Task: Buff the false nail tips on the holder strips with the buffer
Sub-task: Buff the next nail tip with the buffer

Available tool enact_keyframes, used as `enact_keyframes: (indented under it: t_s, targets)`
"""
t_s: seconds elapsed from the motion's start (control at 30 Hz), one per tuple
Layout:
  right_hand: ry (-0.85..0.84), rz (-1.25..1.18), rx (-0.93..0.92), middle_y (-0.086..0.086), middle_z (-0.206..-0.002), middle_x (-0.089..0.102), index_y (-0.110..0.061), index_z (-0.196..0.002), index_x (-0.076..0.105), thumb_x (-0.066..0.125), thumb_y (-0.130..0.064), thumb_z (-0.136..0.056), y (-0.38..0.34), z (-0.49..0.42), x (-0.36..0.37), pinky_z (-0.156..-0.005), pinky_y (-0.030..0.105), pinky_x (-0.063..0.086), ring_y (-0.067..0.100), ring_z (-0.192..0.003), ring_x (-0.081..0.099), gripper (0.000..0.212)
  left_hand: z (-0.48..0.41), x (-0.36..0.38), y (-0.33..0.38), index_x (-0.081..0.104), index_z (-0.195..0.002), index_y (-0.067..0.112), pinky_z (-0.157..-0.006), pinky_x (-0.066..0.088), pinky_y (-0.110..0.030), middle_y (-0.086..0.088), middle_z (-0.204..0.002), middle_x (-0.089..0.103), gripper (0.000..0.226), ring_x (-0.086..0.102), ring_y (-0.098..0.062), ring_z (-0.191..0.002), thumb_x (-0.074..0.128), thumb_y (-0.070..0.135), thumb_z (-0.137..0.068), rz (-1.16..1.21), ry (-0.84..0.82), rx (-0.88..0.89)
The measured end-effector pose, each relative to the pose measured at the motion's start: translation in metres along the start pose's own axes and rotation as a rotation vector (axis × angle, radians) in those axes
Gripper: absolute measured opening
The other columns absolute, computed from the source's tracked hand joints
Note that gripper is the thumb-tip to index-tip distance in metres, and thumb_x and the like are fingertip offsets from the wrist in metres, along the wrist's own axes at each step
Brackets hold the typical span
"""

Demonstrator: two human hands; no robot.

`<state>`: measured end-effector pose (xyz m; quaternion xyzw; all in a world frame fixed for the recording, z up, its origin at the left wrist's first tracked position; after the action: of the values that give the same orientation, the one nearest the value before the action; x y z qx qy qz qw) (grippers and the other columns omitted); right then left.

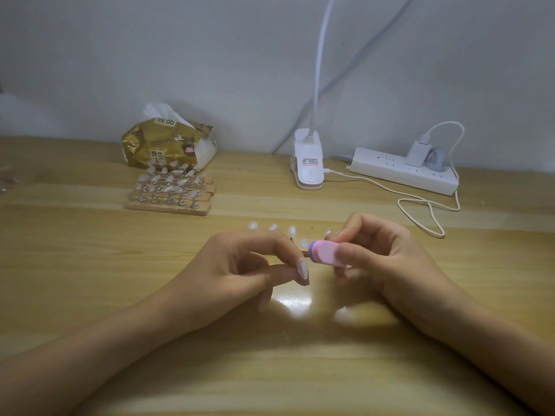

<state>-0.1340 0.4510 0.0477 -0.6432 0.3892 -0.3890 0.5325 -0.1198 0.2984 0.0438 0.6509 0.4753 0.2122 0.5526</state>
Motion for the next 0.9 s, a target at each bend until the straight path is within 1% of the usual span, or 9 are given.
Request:
enact_keyframes:
  t_s: [0.13, 0.27, 0.4, 0.53, 0.63, 0.67, 0.73, 0.8, 0.9]
  targets:
    - [-0.121, 0.039, -0.017, 0.004, -0.080, 0.071, -0.019, -0.075, 0.069, 0.081, -0.006, -0.075, 0.000, 0.002, 0.018, -0.057, 0.018, 0.053, 0.012, -0.062, 0.065, 0.018, -0.001, 0.000, 0.000, 0.072, -0.088, 0.022, -0.054, 0.045, -0.017, -0.002, -0.079, 0.071, 0.012, 0.056, -0.012, -0.047, 0.066, 0.031, -0.083, -0.035, -0.008, 0.013]
    - [0.029, 0.036, 0.004, 0.004, -0.079, 0.071, -0.023, -0.068, 0.069, 0.084, -0.007, -0.074, -0.001, -0.001, 0.000, -0.056, 0.017, 0.052, 0.017, -0.068, 0.064, 0.022, -0.001, -0.001, -0.001, 0.071, -0.085, 0.023, -0.054, 0.047, -0.019, 0.000, -0.085, 0.073, 0.004, 0.055, -0.010, -0.049, 0.068, 0.025, -0.085, -0.002, 0.003, -0.003]
    - [-0.101, 0.038, -0.015, 0.004, -0.079, 0.070, -0.019, -0.073, 0.069, 0.079, -0.004, -0.076, -0.001, 0.003, 0.021, -0.057, 0.018, 0.053, 0.011, -0.061, 0.064, 0.018, -0.002, -0.001, -0.002, 0.072, -0.087, 0.024, -0.054, 0.044, -0.019, -0.011, -0.078, 0.069, 0.011, 0.056, -0.013, -0.048, 0.066, 0.032, -0.082, -0.051, -0.003, 0.005]
    - [0.062, 0.029, -0.010, 0.005, -0.075, 0.070, -0.019, -0.069, 0.067, 0.082, -0.008, -0.070, -0.004, 0.000, -0.002, -0.055, 0.016, 0.052, 0.012, -0.061, 0.062, 0.018, -0.001, 0.000, -0.001, 0.071, -0.085, 0.025, -0.055, 0.046, -0.018, 0.001, -0.086, 0.074, 0.004, 0.055, -0.011, -0.049, 0.067, 0.025, -0.086, -0.035, -0.001, 0.010]
    - [-0.066, 0.021, -0.035, 0.005, -0.078, 0.070, -0.019, -0.073, 0.069, 0.082, -0.003, -0.075, -0.004, 0.003, 0.016, -0.056, 0.018, 0.053, 0.012, -0.059, 0.063, 0.020, -0.002, 0.001, -0.001, 0.071, -0.087, 0.025, -0.056, 0.045, -0.016, 0.007, -0.082, 0.071, 0.008, 0.055, -0.010, -0.049, 0.065, 0.029, -0.084, -0.035, -0.012, 0.019]
    - [-0.055, 0.041, -0.042, 0.005, -0.077, 0.070, -0.016, -0.074, 0.068, 0.082, -0.003, -0.075, -0.002, 0.002, 0.017, -0.056, 0.018, 0.053, 0.012, -0.059, 0.063, 0.019, -0.002, 0.001, -0.001, 0.071, -0.088, 0.024, -0.056, 0.045, -0.016, 0.006, -0.082, 0.071, 0.008, 0.055, -0.010, -0.049, 0.065, 0.028, -0.084, -0.032, -0.009, 0.019]
    - [0.081, 0.063, -0.043, 0.005, -0.075, 0.069, -0.011, -0.075, 0.064, 0.082, -0.006, -0.073, -0.002, -0.001, 0.000, -0.055, 0.017, 0.052, 0.009, -0.059, 0.062, 0.019, -0.002, -0.001, -0.002, 0.071, -0.086, 0.024, -0.055, 0.046, -0.018, 0.002, -0.086, 0.073, 0.005, 0.055, -0.011, -0.049, 0.066, 0.026, -0.086, -0.027, 0.003, 0.013]
    - [0.128, 0.015, -0.044, 0.005, -0.076, 0.070, -0.014, -0.073, 0.065, 0.082, -0.007, -0.073, -0.004, -0.001, -0.008, -0.055, 0.017, 0.053, 0.009, -0.060, 0.062, 0.019, -0.002, -0.001, -0.001, 0.071, -0.085, 0.026, -0.054, 0.046, -0.019, 0.001, -0.087, 0.073, 0.003, 0.054, -0.012, -0.049, 0.068, 0.026, -0.086, -0.021, 0.008, 0.011]
    - [-0.041, 0.019, -0.029, 0.006, -0.078, 0.070, -0.019, -0.073, 0.069, 0.079, -0.004, -0.077, -0.001, 0.001, 0.014, -0.055, 0.019, 0.053, 0.011, -0.061, 0.063, 0.018, -0.002, -0.001, -0.001, 0.071, -0.088, 0.025, -0.055, 0.046, -0.018, 0.005, -0.082, 0.072, 0.006, 0.055, -0.012, -0.049, 0.068, 0.028, -0.084, -0.045, 0.014, 0.016]
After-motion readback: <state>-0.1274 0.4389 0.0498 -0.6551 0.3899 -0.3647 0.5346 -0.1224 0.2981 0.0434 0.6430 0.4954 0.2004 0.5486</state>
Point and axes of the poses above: each hand's wrist, its own z-axis away from the middle knuckle, its own x-axis out of the palm, y = z × x, the point moved 8 cm from there along -z, towards the middle knuckle
